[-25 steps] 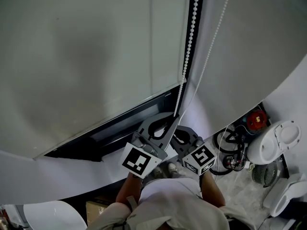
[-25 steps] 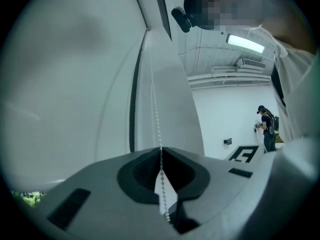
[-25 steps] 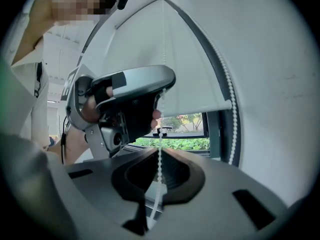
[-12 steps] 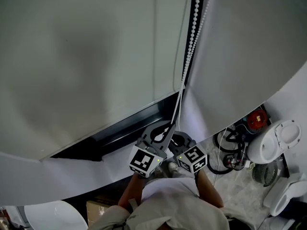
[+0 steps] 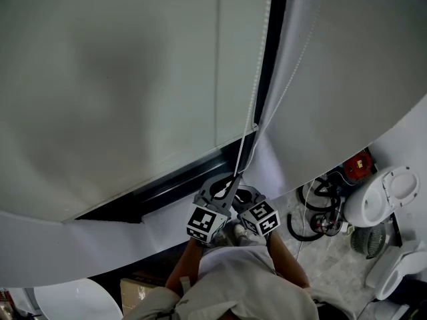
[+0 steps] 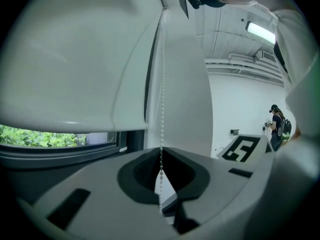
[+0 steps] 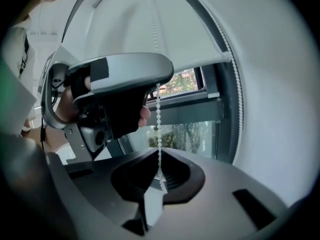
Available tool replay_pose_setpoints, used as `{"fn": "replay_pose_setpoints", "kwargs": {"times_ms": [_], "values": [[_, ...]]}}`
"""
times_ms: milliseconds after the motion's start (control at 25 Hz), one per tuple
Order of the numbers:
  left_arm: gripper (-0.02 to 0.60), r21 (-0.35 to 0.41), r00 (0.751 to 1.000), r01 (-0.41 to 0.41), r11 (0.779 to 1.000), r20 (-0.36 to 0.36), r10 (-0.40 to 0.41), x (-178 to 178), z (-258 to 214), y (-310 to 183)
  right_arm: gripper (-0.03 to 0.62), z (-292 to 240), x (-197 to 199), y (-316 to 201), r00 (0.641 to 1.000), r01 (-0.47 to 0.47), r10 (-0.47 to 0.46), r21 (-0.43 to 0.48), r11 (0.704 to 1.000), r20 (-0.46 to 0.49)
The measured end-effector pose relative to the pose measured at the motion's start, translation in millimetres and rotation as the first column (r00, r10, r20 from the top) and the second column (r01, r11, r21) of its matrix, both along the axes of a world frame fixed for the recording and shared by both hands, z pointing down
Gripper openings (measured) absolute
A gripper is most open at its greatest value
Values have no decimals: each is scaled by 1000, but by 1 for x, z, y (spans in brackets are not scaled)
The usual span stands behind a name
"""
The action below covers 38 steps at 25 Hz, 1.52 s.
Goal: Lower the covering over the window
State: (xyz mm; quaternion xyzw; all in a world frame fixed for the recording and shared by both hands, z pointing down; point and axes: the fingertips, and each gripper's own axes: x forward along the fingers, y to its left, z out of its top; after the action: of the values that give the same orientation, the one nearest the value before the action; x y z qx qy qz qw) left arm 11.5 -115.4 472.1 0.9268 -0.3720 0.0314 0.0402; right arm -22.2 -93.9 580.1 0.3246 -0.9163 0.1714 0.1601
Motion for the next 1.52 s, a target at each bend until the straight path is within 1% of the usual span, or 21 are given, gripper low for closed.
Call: {"fn": "replay_pose_setpoints", "kwargs": {"times_ms": [200, 320, 600, 720, 840, 1000, 1080, 1360, 1440, 1520], "values": [[18, -34, 1000, 18, 999, 19, -17, -2, 30, -2, 11, 30, -1, 1, 999, 5, -7, -37, 999, -44], [18, -48, 1000, 14, 999, 28, -13, 0, 40, -2, 11, 41, 1, 2, 998, 5, -8, -46, 999, -64], [19, -43, 1000, 15, 999, 17, -14, 2, 44, -5, 12, 43, 7, -1, 998, -24, 23, -9, 1000, -61], [18, -55, 999, 9, 998, 45, -7, 2, 49, -6, 12, 48, 8, 1, 996, -22, 21, -10, 1000, -88], [20, -64, 999, 14, 998, 42, -11, -1, 52, -7, 12, 51, 9, 3, 995, -33, 32, -4, 999, -96], [20, -34, 999, 28, 999, 44, -27, -5, 52, -11, 22, 54, 13, 3, 989, -36, 41, 34, 999, -144], [21, -30, 999, 36, 999, 42, -34, -7, 51, -12, 37, 52, 16, 3, 988, -43, 50, 53, 998, -147], [21, -23, 998, 54, 998, 32, -53, -13, 44, -13, 80, 20, 22, 0, 993, -63, 76, 133, 989, -96], [23, -17, 998, 62, 998, 25, -61, -16, 40, -14, 81, 8, 24, -1, 993, -71, 84, 156, 985, -80], [50, -18, 998, 67, 998, 13, -67, -18, 37, -14, 81, -5, 27, -1, 993, -81, 94, 181, 980, -64]]}}
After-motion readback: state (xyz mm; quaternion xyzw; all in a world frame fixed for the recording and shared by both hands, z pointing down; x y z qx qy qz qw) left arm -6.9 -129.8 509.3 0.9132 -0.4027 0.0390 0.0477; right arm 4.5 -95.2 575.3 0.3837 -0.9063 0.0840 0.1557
